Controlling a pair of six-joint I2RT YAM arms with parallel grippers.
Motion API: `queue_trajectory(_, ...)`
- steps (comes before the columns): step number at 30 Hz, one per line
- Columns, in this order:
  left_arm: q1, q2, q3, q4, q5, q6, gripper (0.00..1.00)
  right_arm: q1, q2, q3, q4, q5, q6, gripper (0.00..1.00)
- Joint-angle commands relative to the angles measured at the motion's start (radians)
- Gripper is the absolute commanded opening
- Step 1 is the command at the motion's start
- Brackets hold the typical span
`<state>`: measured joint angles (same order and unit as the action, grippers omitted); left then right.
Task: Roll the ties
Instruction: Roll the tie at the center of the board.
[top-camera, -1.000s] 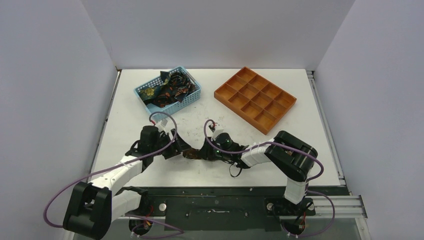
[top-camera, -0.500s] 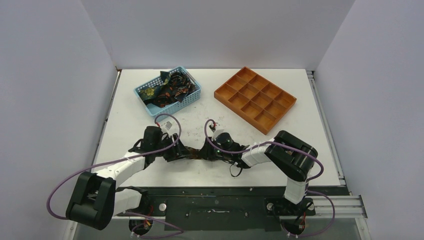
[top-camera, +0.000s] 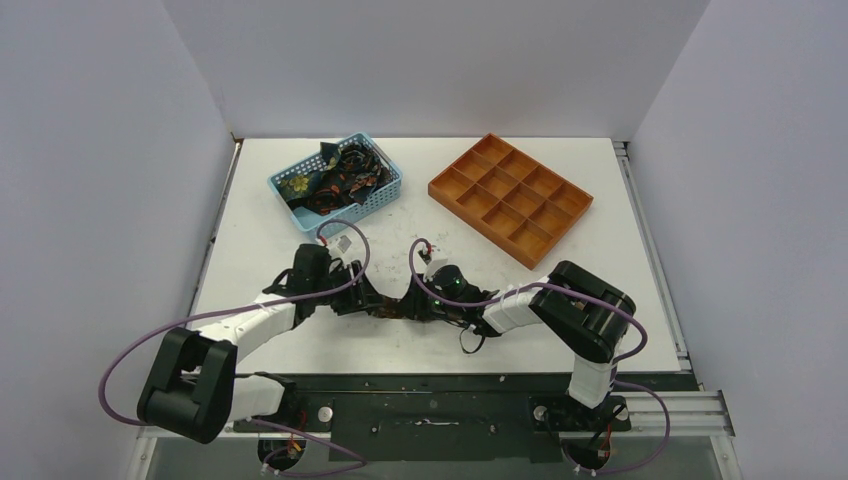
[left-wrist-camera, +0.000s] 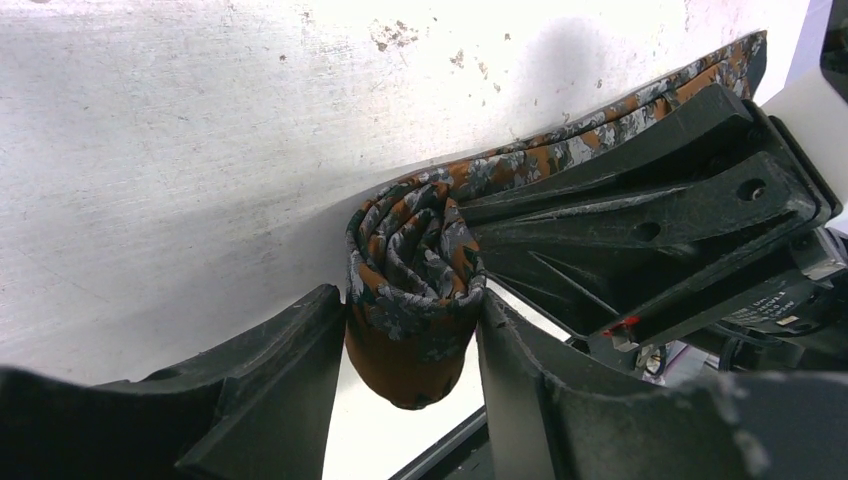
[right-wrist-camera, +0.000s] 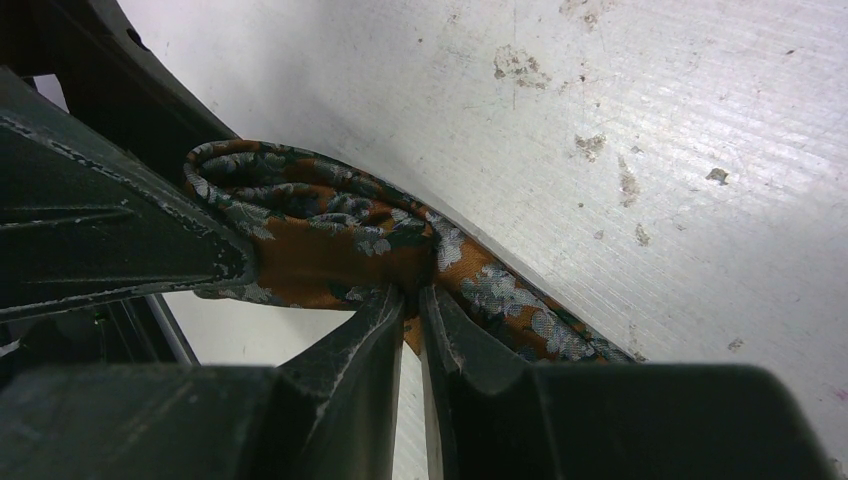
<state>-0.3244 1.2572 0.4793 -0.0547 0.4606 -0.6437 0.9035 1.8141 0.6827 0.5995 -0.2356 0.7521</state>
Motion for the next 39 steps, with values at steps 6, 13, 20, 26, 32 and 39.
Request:
queue_trajectory(6,-0.028,0.012,0.031,0.079,0.011,0.034,0.27,-0.010,0.037,-0.023,-0.044,0.009,-0.024,0.15)
queue_trajectory(13,-0.052,-0.031,0.045,-0.020,-0.062,0.060,0.00,-0.008,-0.034,-0.011,-0.099,0.031,-0.026,0.21)
queue_trajectory(20,-0.114,-0.070,0.185,-0.347,-0.352,0.151,0.00,-0.007,-0.200,-0.046,-0.214,0.148,-0.044,0.36)
queue_trajectory(26,-0.183,0.003,0.322,-0.578,-0.603,0.158,0.00,0.006,-0.326,-0.112,-0.270,0.247,-0.050,0.33)
queue_trajectory(32,-0.245,0.140,0.475,-0.793,-0.809,0.134,0.00,0.011,-0.421,-0.188,-0.296,0.309,-0.038,0.30)
queue_trajectory(39,-0.287,0.254,0.613,-0.982,-1.035,0.087,0.00,0.015,-0.551,-0.271,-0.351,0.371,-0.022,0.29)
